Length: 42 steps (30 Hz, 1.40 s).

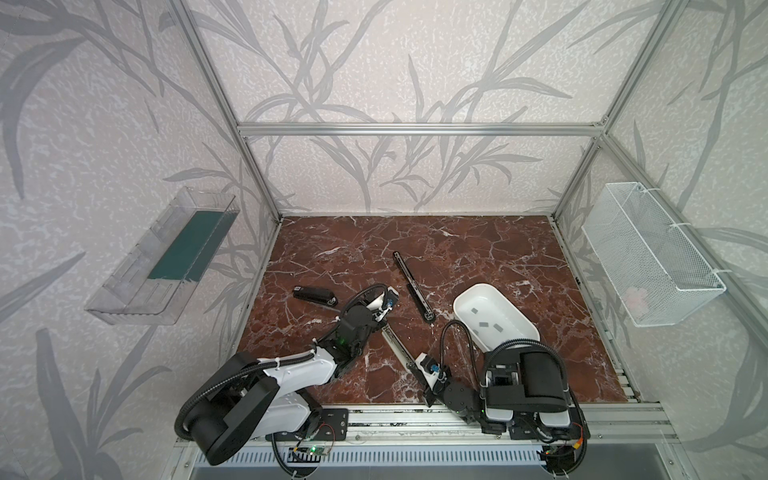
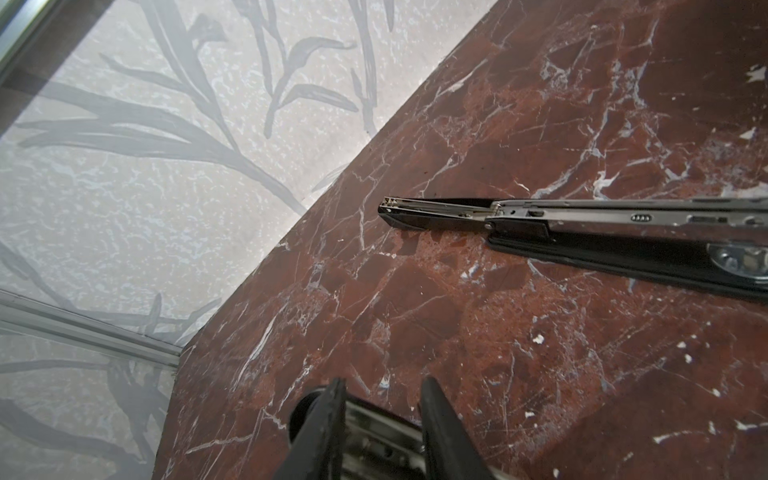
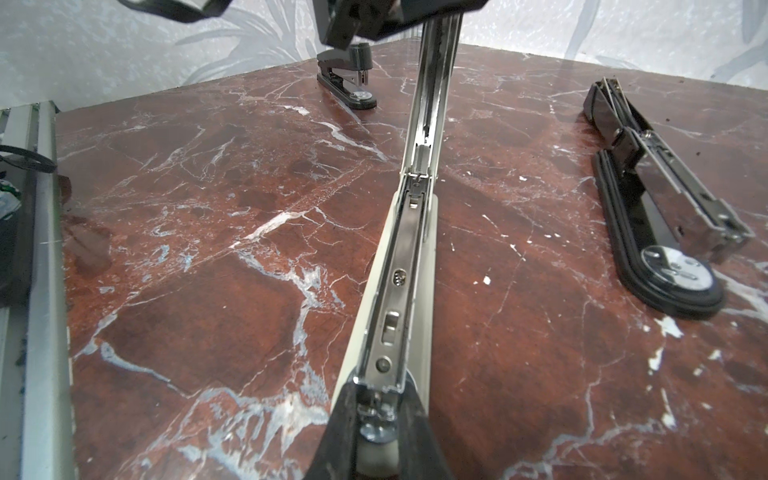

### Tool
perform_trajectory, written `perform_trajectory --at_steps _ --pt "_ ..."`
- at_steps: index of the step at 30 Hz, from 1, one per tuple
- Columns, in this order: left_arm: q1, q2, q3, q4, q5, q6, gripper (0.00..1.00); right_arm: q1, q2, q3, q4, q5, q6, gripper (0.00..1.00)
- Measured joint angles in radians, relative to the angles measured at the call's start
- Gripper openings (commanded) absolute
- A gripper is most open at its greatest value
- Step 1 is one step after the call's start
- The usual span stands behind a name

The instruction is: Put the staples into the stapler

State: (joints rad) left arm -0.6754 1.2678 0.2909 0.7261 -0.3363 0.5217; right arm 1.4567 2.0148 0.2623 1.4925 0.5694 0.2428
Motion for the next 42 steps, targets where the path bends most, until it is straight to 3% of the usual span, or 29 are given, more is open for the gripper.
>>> perform_trajectory --at_steps 9,14,18,24,35,40,42 --pt "0.007 -0.029 0.028 -0.034 0.026 0.003 0.38 -0.004 0.031 0.024 0.015 0.029 0.031 0.03" --pt "0.011 -0.131 0.081 -0.116 0.052 0.011 0.48 -0.063 0.045 0.039 0.033 -0.011 0.068 0.05" --pt "0.048 -0.238 0.109 -0.190 0.086 0.016 0.51 -0.117 0.038 0.055 0.014 -0.066 0.063 0.06" --pt "0.143 -0.352 0.116 -0.252 0.102 0.008 0.53 -0.215 0.008 0.183 -0.176 -0.170 0.023 0.05" --pt "0.299 -0.333 0.026 -0.201 0.136 0.013 0.50 -0.507 -0.048 0.395 -0.562 -0.422 -0.125 0.07" --pt "0.335 -0.286 -0.062 -0.093 0.124 0.034 0.52 -0.562 -0.054 0.468 -0.683 -0.458 -0.179 0.21" --pt "0.346 -0.272 -0.075 -0.092 0.123 0.024 0.52 -0.576 -0.067 0.471 -0.715 -0.466 -0.193 0.30"
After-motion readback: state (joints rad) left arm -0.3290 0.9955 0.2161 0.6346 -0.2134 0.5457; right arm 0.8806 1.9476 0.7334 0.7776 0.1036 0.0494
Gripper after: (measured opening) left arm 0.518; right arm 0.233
